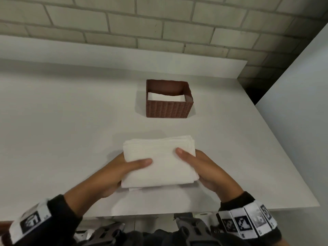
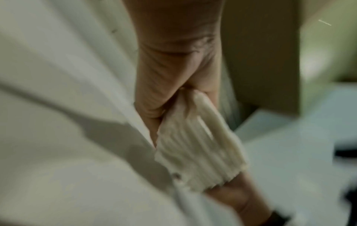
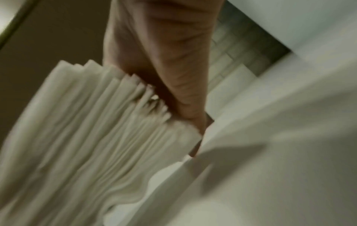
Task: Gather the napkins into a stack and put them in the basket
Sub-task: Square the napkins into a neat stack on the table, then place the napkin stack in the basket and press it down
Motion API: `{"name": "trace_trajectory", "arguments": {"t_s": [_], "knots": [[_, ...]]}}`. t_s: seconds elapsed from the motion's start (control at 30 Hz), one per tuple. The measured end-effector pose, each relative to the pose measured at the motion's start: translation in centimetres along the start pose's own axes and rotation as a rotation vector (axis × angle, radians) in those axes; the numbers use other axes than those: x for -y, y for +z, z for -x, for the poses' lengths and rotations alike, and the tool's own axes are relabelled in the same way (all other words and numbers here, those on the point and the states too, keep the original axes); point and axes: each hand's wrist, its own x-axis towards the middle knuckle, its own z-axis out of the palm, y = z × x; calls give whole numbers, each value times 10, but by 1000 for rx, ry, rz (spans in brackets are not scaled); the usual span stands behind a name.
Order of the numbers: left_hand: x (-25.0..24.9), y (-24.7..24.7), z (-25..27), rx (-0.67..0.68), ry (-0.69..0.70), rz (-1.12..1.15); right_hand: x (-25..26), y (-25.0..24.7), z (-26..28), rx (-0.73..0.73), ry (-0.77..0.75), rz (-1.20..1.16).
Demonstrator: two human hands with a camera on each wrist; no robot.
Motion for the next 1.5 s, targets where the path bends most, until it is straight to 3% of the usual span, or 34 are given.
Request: {"name": "trace_trajectory", "arguments": {"t_s": [0.1,0.2,0.3,0.47,0.53,0.63,0.77,1.07,1.3,1.5], "knots": [[-2,-4,-8,60,-302,164,-6,4,-5,19,254,-239],[2,-1,-13,56,-366,165,-10,4,-6,86,331,-254],[-4,5,-16,-4,-378,177,-6,-3,-11,32,300,-195],[-56,8,-40,-43,-228,168,42,-19,-23,59,202,-224],[-88,5,-55,-91,-147,109,69,-33,-41,-33,92,-140],[-131,4,-83,-145,3,95,112,-47,-76,-285,-84,-47],[-161,11,-122,-292,211,35,149,-49,-115,-405,-230,-53],[-157,3,-167,-395,214,-107,142,-47,-157,-419,-253,205],[-155,-1,-183,-467,219,-272,154,-49,-164,-452,-133,467],[-156,-12,-184,-443,156,-295,157,-56,-169,-392,-73,271]]}}
